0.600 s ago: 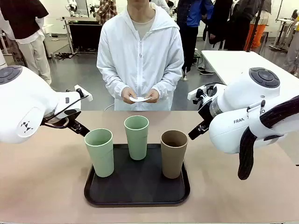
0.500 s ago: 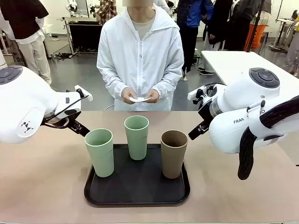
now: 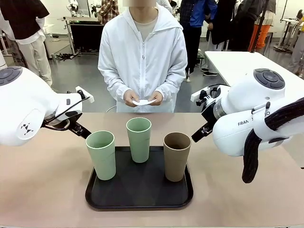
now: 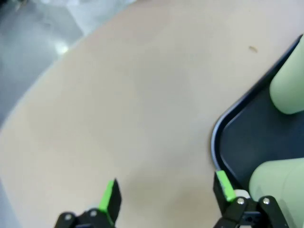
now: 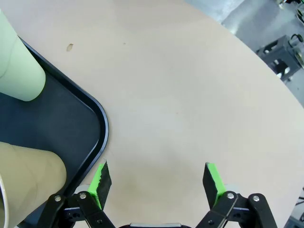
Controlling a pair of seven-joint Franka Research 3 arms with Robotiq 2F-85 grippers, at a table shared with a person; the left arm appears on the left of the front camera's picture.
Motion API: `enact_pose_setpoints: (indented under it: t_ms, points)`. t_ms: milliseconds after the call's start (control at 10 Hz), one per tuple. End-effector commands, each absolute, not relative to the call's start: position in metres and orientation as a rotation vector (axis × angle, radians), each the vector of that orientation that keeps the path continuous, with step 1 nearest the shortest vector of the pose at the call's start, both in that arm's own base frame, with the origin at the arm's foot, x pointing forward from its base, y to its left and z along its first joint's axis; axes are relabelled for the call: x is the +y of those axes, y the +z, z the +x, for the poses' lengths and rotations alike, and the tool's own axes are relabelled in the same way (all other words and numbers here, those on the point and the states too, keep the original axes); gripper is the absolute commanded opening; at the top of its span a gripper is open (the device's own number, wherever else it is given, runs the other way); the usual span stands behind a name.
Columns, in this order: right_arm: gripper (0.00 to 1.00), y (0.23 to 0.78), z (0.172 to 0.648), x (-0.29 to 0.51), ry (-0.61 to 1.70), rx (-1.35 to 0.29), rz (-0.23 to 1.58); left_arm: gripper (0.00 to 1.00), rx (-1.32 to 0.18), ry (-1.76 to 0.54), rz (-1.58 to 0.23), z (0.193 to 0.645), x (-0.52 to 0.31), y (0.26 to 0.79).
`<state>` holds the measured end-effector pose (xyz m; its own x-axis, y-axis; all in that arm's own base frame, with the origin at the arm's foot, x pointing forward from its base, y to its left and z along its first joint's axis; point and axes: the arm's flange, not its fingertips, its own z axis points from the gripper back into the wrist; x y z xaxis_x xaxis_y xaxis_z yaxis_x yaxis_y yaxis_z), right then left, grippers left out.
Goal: Place coasters on the table and set cups on them.
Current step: Pick up one Reusable plastic cup and place it on a coaster set by the human.
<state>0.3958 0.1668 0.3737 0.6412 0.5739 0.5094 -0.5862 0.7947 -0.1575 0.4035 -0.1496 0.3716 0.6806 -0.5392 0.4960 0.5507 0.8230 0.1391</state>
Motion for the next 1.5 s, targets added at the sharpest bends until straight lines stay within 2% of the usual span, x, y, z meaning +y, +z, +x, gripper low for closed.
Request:
enact_pose_setpoints:
  t_ms: [0,700,1000,1200,1400]
  points:
    - [1.00,0.374,0.396,0.167,0.661,-0.573,0.023,1.00,-0.550,-0.612,-0.022,0.403,-0.150,0.372]
    - [1.00,0.374,0.396,0.167,0.661,-0.573,0.023,1.00,-0.550,-0.612,-0.022,0.403,-0.150,0.372]
    - [1.00,0.414,0.398,0.160,0.602,-0.507,0.046,1.00,-0.568,-0.600,0.021,0.415,-0.135,0.430]
    - [1.00,0.458,0.374,0.152,0.570,-0.483,0.048,1.00,-0.556,-0.598,0.028,0.395,-0.123,0.476]
    - [1.00,0.489,0.311,0.142,0.564,-0.332,0.109,1.00,-0.364,-0.629,-0.031,0.338,-0.115,0.494]
